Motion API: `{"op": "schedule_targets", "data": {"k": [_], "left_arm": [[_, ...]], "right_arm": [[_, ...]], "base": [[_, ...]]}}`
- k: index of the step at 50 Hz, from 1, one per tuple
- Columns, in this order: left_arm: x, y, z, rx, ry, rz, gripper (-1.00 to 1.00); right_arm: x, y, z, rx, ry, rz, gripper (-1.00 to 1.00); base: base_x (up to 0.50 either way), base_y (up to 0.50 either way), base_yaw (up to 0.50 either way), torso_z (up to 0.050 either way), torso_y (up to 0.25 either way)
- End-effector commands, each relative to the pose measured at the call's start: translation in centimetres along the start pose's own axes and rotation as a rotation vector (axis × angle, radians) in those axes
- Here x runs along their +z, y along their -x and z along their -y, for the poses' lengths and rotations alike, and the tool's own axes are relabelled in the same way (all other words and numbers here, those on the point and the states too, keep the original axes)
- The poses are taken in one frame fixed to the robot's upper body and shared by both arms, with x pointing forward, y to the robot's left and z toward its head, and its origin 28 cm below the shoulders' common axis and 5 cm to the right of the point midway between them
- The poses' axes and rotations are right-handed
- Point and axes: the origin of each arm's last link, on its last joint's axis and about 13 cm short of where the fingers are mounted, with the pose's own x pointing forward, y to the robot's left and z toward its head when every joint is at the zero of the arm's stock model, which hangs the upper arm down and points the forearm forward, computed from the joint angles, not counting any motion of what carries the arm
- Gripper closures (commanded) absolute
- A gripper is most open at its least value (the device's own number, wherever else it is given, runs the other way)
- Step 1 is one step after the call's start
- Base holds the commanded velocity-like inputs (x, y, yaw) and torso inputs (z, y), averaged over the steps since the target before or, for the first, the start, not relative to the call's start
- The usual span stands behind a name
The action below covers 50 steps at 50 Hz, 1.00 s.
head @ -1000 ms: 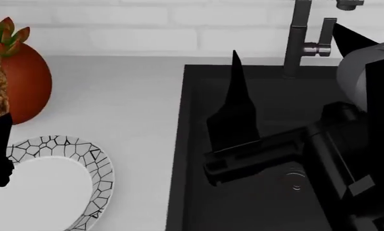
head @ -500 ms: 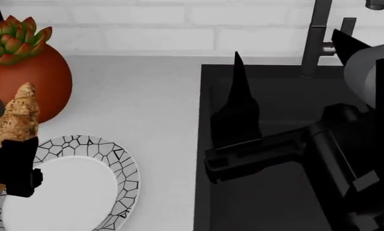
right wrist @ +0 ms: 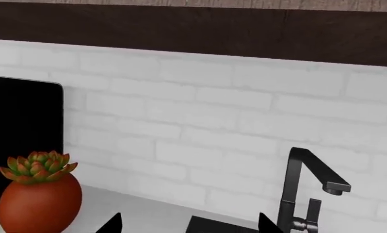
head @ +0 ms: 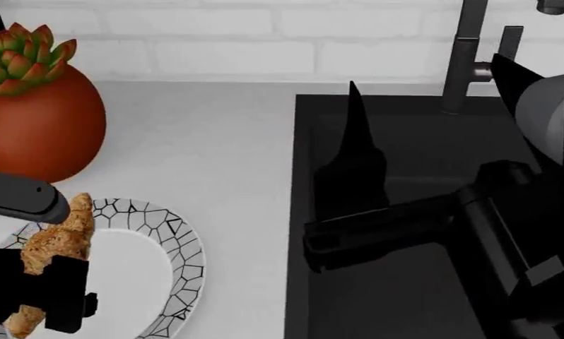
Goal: Place the pastries on the plates.
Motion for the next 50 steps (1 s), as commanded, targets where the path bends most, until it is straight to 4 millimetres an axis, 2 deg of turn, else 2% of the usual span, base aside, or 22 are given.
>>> {"op": "schedule_targets", "data": {"k": [1,2,19,23,30,34,36,37,38,39,50], "left_arm": [[0.0,-0.8,0.4,-0.024,0.026,-0.002,1.00],[0.1,-0.8,0.4,-0.020,0.022,0.000,-1.00],[0.3,-0.6,0.2,-0.014,0.018,0.009,-1.00],[1.9,1.7,0.2,-0.018,0.024,0.106,-1.00],[5.1,9.2,0.8,-0.003,0.007,0.372,-1.00],[5.4,11.2,0.8,0.020,0.015,0.443,-1.00],[5.2,11.5,0.7,0.028,0.033,0.458,-1.00],[4.1,11.6,1.5,-0.075,0.130,0.639,-1.00],[3.2,9.9,0.5,0.039,0.202,0.650,-1.00],[1.1,8.2,0.5,0.068,0.218,0.536,-1.00],[-0.6,9.1,-0.1,0.130,0.245,0.587,-1.00]], "right_arm": [[0.2,0.1,0.1,0.019,-0.028,0.021,-1.00],[0.2,0.1,0.1,0.019,-0.029,0.021,-1.00],[0.2,0.0,0.0,0.016,-0.037,0.021,-1.00],[0.3,-0.1,-0.1,0.016,-0.036,0.022,-1.00],[0.7,-0.4,-0.1,0.028,-0.027,0.031,-1.00],[0.9,-0.7,0.0,0.034,-0.021,0.042,-1.00],[1.0,-0.8,0.1,0.036,-0.019,0.048,-1.00],[-0.2,-1.8,0.7,0.024,-0.026,0.079,-1.00],[-0.4,-1.8,0.8,0.020,-0.028,0.082,-1.00],[-0.5,-1.8,0.8,0.018,-0.032,0.082,-1.00],[-0.9,-0.5,0.5,-0.025,-0.052,0.101,-1.00]], "base": [[0.00,0.00,0.00,0.000,0.000],[0.00,0.00,0.00,0.000,0.000],[0.00,0.00,0.00,0.000,0.000],[0.00,0.00,0.00,0.000,0.000],[0.00,0.00,0.00,0.000,0.000],[0.00,0.00,0.00,0.000,0.000],[0.00,0.00,0.00,0.000,0.000],[0.00,0.00,0.00,0.000,0.000],[0.00,0.00,0.00,0.000,0.000],[0.00,0.00,0.00,0.000,0.000],[0.00,0.00,0.00,0.000,0.000]]}}
